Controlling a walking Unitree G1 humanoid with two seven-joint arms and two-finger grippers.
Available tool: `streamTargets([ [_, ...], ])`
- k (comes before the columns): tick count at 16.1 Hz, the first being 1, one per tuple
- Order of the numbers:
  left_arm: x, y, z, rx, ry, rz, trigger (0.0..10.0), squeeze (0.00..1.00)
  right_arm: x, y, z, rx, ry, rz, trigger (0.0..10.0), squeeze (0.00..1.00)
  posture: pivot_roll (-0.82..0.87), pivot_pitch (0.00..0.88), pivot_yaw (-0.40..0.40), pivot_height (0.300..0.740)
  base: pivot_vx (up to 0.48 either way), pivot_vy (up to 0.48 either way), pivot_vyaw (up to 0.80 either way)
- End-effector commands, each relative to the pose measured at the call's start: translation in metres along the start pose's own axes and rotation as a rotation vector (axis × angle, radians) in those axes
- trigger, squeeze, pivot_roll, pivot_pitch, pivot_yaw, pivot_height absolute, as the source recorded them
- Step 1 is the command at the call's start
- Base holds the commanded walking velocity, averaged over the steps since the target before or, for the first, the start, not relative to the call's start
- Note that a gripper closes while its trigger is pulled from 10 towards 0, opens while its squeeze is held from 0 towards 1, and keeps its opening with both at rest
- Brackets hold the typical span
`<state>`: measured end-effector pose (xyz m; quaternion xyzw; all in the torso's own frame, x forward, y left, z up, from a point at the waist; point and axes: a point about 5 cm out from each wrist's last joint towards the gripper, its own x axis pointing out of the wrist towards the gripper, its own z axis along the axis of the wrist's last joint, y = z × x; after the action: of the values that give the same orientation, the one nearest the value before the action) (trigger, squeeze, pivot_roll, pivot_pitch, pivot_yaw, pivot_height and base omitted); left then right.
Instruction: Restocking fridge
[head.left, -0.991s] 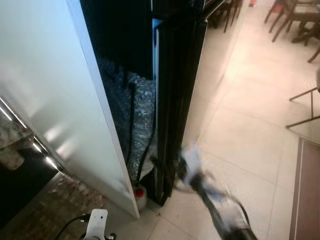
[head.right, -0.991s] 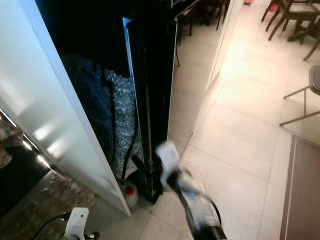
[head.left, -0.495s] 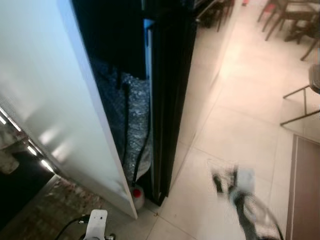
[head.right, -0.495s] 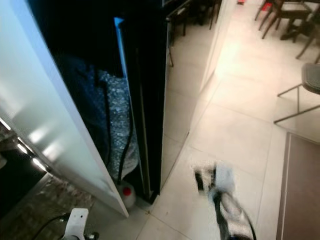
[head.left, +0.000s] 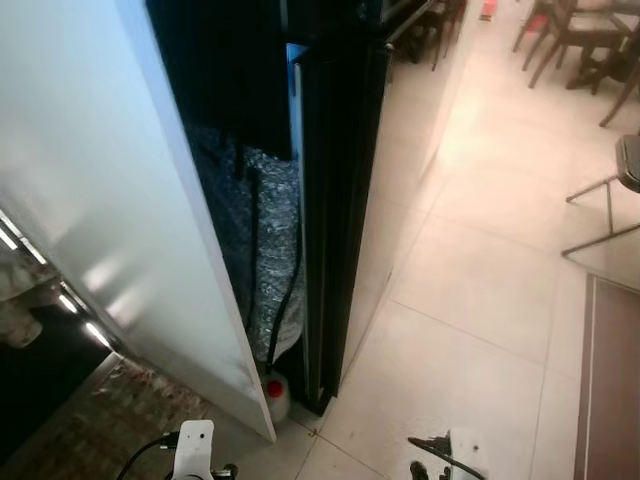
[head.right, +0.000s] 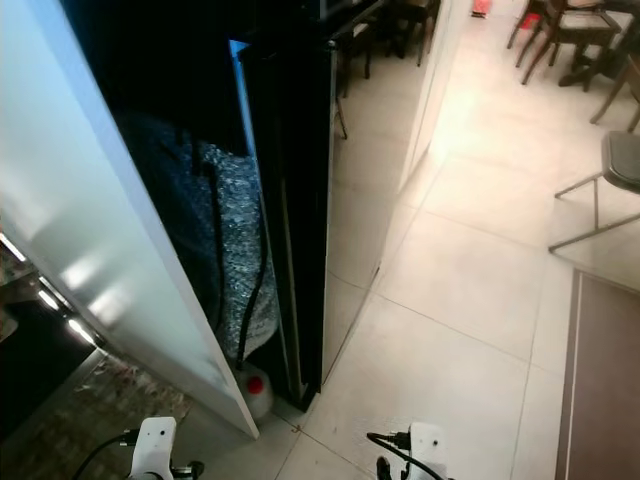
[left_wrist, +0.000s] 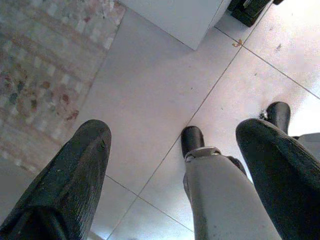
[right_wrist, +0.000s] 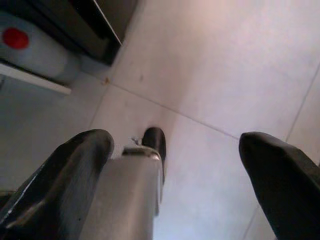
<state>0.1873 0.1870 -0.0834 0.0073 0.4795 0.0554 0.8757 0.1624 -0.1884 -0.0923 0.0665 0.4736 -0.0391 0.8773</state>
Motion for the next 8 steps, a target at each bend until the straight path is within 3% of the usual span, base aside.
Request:
streamTargets([
  [1, -0.001, -0.001, -0.007, -0.014, 0.019, -0.005, 10.0, 0.0, -0.001, -0.001, -0.007, 0.035, 0.015, -0.006, 10.0, 0.0, -0.06, 0.0, 0.01, 0.74, 0.0, 0.0, 0.0],
  [8, -0.002, 0.001, -0.013, 0.005, 0.038, -0.028, 10.0, 0.0, -0.005, -0.007, -0.021, 0.087, 0.032, -0.047, 10.0, 0.0, -0.05, 0.0, 0.018, 0.74, 0.0, 0.0, 0.0],
])
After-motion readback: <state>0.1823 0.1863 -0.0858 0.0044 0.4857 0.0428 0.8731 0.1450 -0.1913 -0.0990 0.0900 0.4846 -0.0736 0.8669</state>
